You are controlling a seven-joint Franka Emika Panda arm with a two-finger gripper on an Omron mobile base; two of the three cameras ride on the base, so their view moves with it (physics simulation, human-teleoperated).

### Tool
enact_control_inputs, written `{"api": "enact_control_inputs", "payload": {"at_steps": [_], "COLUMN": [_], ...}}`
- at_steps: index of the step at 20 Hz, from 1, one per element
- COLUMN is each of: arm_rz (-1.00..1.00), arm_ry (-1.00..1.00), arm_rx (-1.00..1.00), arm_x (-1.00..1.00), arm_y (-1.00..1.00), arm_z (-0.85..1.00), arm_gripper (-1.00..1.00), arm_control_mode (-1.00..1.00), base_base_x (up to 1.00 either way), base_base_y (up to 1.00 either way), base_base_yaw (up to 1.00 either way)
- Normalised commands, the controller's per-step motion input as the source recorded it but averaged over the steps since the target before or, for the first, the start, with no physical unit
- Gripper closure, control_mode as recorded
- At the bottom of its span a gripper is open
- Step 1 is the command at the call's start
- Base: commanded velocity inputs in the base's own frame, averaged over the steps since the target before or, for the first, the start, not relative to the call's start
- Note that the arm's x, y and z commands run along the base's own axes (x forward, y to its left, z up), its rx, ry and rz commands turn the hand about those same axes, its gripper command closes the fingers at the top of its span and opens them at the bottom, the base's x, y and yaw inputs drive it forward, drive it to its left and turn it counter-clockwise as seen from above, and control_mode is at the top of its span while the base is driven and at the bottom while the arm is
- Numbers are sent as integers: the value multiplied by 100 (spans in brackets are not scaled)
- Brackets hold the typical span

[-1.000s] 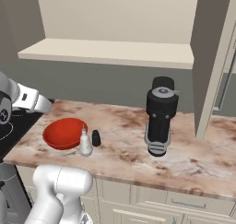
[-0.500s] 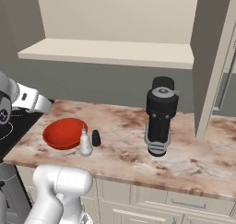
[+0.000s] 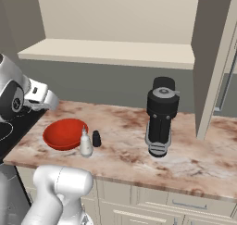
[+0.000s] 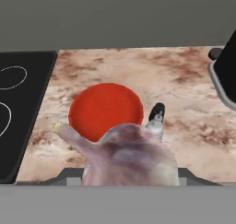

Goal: Retrieve the bottle and the shaker from the cabinet and place them next to the mixing bowl on the counter. Then add garlic from the fridge to the mixing bowl.

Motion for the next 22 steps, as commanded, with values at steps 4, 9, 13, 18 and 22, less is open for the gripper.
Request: {"api": "enact_control_inputs", "payload": {"at_steps": [4, 9, 13, 18, 22], "arm_rz": [7, 4, 0, 2, 2], "arm_ry": [23, 13, 17, 19, 4], "arm_rx": [0, -2, -4, -1, 0], "arm_x": [31, 35, 39, 60, 45], "arm_y": [0, 12, 26, 10, 0], "arm_z": [-8, -51, -91, -98, -70], "arm_gripper": [100, 100, 100, 100, 100], "arm_control_mode": [-100, -100, -100, -100, -100], "base_base_x": [0, 0, 0, 0, 0], "base_base_y": [0, 0, 0, 0, 0], "base_base_yaw": [0, 0, 0, 0, 0]}}
